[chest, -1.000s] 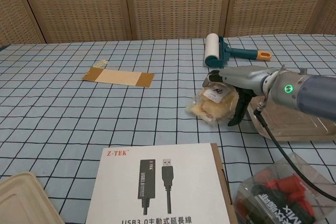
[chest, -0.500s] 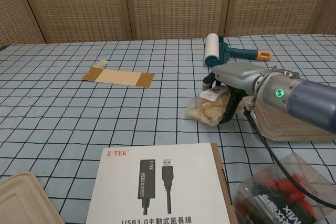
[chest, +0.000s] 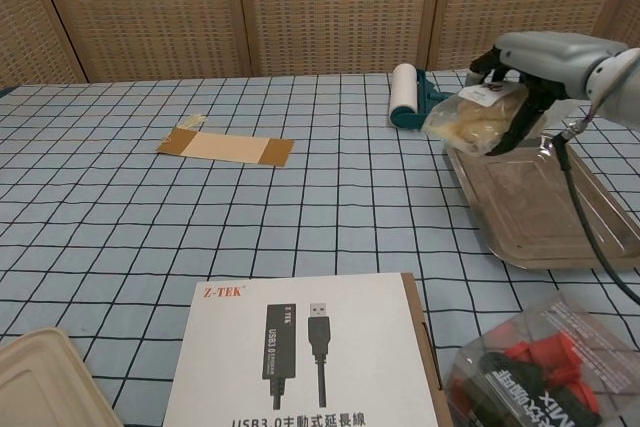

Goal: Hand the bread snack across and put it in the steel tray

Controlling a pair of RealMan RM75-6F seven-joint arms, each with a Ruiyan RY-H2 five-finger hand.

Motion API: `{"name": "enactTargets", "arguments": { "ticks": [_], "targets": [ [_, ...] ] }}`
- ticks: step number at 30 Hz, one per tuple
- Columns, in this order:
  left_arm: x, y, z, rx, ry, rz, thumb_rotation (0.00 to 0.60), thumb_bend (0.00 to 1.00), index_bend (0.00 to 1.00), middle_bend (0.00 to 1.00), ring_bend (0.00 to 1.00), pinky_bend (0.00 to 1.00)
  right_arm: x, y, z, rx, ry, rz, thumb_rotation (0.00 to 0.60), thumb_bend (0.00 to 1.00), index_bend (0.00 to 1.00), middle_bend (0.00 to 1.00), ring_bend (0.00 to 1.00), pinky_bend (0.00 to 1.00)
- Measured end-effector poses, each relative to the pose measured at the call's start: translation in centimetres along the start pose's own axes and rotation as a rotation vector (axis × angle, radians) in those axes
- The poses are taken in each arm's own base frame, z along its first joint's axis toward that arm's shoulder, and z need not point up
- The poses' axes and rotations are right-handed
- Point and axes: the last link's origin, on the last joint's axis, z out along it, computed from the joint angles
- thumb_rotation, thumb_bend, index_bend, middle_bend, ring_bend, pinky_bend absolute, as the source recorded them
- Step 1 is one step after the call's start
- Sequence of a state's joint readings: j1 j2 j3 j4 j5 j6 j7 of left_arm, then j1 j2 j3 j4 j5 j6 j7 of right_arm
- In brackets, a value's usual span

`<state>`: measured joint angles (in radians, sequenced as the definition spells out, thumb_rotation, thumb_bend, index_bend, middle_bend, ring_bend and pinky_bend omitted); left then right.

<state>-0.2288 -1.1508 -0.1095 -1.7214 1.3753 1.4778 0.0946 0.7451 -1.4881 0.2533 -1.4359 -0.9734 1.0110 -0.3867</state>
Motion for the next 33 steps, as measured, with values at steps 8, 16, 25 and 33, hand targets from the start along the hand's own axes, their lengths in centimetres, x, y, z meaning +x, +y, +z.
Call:
{"name": "enactTargets", "arguments": {
  "ticks": [8,16,25,33],
  "targets": [
    [-0.5,0.3,0.0,-0.005,-0.022,0.028,0.600,0.10,0.00,0.00,0.00,0.00,-1.4,5.9,-0.9,-0.156,-0.054,0.023,0.600,0.14,0.57,0.35,0.31,0.30],
    [-0.7,0.4,0.1,0.000,-0.030,0.029,0.600,0.10,0.00,0.00,0.00,0.00,-3.4,7.1,-1.6,-0.185,-0.116,0.054,0.600,0.13,0.39,0.10,0.08,0.02],
    [-0.7,0.2,0.2,0.005,-0.035,0.017,0.600,0.10,0.00,0.00,0.00,0.00,-2.5,6.4,-2.5,-0.176,-0.074,0.025,0.600,0.12,0.20,0.00,0.00,0.00],
    [-0.7,0.3,0.1,-0.005,-0.036,0.013,0.600,0.10,0.00,0.00,0.00,0.00,-0.6,7.8,-5.1,-0.220,-0.003,-0.006,0.600,0.12,0.19,0.00,0.00,0.00]
  ]
}}
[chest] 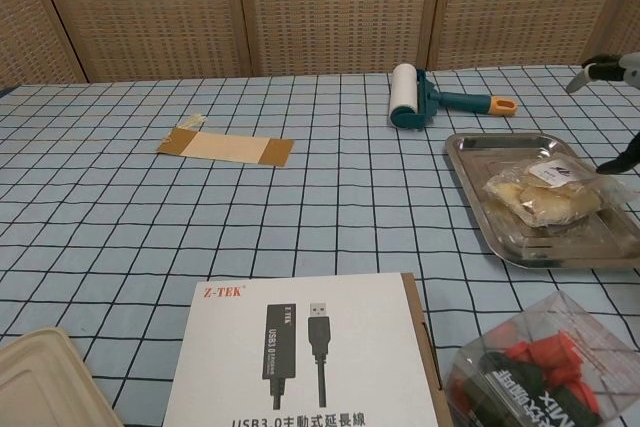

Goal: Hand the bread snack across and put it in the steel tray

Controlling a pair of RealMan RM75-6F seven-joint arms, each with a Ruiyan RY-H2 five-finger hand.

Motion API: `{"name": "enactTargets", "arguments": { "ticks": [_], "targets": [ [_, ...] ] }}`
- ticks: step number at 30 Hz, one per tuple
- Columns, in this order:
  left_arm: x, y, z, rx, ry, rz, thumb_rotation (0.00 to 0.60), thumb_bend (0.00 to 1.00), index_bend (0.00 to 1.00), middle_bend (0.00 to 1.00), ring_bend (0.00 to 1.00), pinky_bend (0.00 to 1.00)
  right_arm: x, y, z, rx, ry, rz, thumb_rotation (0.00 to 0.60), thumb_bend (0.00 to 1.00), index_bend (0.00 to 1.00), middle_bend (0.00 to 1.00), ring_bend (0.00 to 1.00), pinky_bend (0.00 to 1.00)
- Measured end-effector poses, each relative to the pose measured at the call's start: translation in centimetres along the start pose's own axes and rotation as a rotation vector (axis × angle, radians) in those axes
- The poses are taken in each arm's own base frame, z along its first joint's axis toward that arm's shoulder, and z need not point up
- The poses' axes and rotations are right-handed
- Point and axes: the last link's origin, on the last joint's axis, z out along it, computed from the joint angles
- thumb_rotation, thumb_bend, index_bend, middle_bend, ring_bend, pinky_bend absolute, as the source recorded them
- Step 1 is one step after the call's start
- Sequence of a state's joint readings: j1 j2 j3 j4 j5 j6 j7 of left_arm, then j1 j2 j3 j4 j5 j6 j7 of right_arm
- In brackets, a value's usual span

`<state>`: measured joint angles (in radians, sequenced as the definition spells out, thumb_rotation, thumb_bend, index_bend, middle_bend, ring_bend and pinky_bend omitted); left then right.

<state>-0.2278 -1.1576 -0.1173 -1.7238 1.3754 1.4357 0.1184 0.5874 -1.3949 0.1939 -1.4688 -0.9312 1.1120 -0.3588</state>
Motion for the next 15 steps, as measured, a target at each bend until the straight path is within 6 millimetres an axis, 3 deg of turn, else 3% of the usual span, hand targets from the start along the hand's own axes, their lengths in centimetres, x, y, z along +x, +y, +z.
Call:
{"name": "enactTargets", "arguments": {
  "ticks": [7,15],
  "targets": [
    [0.2,0.0,-0.4,-0.007,0.016,0.005,0.600,0.10,0.00,0.00,0.00,0.00,1.8,3.2,-4.6,-0.034,0.089,0.004,0.600,0.11,0.15,0.00,0.00,0.00],
    [-0.6,-0.3,-2.0,-0.008,0.011,0.055,0.600,0.10,0.00,0.00,0.00,0.00,2.4,5.8,-9.2,-0.010,0.170,0.052,0.600,0.11,0.09,0.00,0.00,0.00]
  ]
}}
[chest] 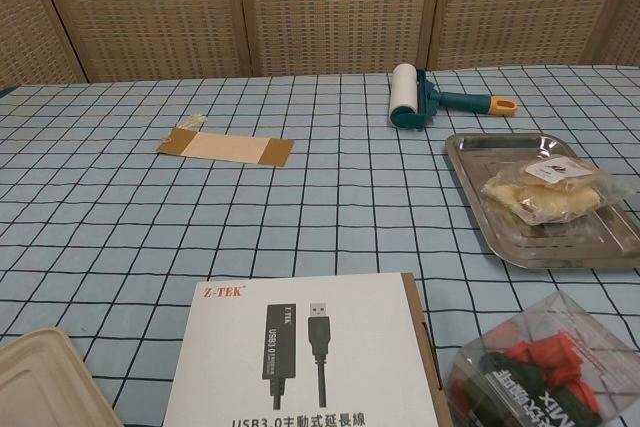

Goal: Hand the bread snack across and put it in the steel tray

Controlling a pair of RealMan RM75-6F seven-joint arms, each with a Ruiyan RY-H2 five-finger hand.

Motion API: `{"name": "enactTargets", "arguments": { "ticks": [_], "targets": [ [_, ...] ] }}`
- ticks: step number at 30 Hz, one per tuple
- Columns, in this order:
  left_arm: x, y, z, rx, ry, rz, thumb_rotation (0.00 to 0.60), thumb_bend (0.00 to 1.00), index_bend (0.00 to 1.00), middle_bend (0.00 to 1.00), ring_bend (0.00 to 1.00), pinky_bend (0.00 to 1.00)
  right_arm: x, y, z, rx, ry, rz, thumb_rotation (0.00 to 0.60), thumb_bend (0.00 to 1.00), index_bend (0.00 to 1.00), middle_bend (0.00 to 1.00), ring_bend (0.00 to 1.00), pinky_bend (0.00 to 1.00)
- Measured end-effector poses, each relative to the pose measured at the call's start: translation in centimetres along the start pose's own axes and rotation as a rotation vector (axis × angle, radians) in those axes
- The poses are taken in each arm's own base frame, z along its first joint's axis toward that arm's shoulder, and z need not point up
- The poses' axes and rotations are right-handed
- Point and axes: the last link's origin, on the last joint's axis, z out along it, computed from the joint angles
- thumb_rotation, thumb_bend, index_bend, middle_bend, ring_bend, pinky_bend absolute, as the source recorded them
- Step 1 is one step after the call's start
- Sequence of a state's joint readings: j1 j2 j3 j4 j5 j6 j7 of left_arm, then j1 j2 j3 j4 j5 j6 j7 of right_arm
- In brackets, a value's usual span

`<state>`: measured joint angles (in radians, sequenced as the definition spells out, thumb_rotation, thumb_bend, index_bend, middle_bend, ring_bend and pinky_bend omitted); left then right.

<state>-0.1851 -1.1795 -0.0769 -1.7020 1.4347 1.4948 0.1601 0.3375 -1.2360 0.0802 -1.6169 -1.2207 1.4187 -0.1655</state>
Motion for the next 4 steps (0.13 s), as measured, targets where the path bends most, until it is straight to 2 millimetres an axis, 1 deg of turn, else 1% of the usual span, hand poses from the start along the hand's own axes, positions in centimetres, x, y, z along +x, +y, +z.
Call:
{"name": "enactTargets", "arguments": {
  "ticks": [4],
  "targets": [
    [-0.8,-0.6,-1.0,0.018,-0.020,0.019,0.600,0.10,0.00,0.00,0.00,0.00,0.3,1.8,-2.6,0.000,0.018,0.032,0.600,0.11,0.09,0.00,0.00,0.00]
  ]
}}
